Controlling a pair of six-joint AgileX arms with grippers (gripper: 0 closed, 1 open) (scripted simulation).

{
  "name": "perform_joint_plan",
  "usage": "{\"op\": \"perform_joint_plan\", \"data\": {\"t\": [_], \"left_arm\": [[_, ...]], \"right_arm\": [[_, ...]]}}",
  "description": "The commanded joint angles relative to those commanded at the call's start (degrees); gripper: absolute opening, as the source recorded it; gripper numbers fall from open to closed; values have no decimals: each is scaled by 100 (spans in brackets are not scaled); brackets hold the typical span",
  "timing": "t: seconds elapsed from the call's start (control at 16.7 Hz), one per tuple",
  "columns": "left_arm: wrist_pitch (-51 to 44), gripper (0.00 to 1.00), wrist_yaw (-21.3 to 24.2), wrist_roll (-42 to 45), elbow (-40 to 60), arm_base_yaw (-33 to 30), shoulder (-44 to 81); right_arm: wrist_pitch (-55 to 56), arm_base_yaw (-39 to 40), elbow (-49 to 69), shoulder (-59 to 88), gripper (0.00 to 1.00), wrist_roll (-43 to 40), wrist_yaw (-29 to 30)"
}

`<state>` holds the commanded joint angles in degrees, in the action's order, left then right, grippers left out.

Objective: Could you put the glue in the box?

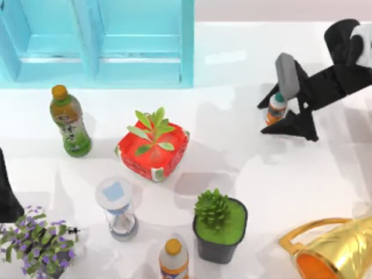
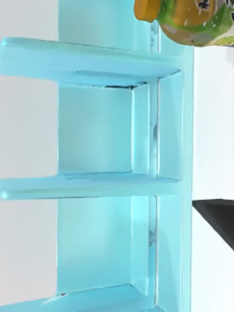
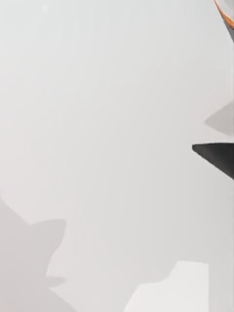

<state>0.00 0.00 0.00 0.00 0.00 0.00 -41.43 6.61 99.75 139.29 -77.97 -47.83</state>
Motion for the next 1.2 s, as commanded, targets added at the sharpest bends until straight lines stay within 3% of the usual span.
{"op": "perform_joint_plan", "data": {"t": [0.36, 0.96, 1.2], "left_arm": [[0, 100, 0, 0, 0, 0, 0], [0, 100, 0, 0, 0, 0, 0], [0, 100, 0, 0, 0, 0, 0]], "right_arm": [[0, 0, 0, 0, 2, 0, 0], [-18, -21, 24, -8, 0, 6, -1], [-660, -20, 436, -228, 0, -20, -16]]}}
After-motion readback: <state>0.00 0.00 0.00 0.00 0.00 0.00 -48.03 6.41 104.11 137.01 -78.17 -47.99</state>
